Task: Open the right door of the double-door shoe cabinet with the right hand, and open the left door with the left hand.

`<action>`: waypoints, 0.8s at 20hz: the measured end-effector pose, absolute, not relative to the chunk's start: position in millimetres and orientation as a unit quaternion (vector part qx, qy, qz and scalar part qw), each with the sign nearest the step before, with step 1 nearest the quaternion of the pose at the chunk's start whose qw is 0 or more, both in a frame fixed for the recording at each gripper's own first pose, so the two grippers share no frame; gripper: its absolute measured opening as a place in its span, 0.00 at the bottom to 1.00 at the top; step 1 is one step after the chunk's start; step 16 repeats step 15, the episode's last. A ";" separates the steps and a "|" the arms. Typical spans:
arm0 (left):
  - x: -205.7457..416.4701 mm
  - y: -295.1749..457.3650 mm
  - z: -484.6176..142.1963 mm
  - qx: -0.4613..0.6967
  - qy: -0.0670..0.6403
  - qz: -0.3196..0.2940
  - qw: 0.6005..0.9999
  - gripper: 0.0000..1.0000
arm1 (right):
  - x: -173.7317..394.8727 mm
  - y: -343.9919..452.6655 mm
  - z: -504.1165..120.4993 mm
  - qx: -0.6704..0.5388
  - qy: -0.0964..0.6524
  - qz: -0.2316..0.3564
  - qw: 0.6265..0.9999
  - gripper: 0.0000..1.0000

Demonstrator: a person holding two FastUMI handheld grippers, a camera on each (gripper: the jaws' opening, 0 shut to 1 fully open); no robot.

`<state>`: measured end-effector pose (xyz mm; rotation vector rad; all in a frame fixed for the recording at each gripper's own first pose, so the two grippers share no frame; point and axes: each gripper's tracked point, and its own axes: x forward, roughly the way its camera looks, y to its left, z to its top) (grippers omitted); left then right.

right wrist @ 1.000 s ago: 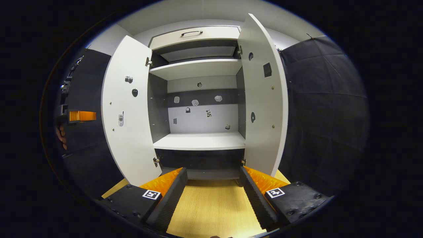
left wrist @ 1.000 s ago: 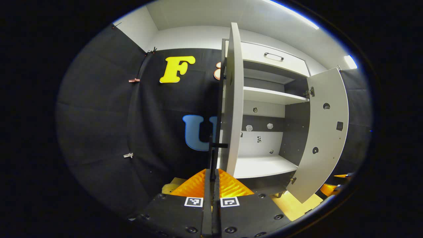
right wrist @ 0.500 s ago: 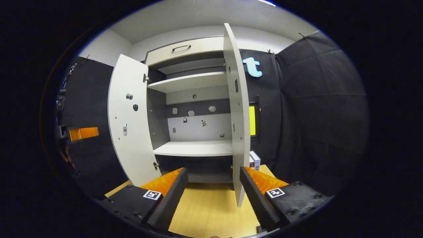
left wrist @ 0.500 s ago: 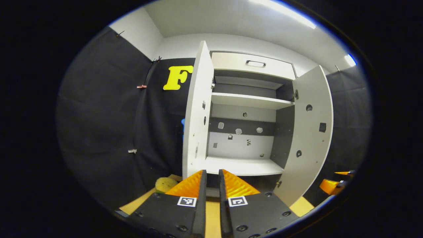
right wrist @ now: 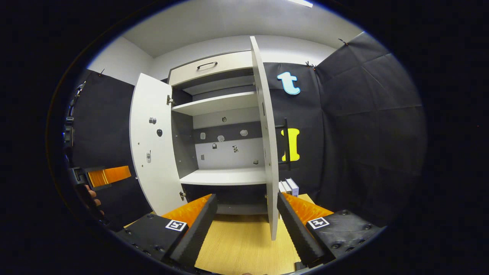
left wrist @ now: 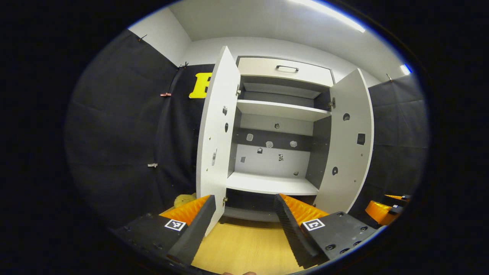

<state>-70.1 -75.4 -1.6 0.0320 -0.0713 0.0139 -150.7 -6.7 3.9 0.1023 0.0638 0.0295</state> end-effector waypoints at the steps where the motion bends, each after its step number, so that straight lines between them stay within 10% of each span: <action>1: -71.4 -76.4 -3.9 0.012 -0.039 0.009 0.999 0.95 | -150.5 -5.8 -2.9 0.050 0.038 0.015 0.998 0.99; 16: -54.3 -59.5 -31.1 0.026 -0.038 -0.001 0.999 0.95 | -136.6 -5.5 -31.1 0.026 0.045 -0.001 0.999 0.99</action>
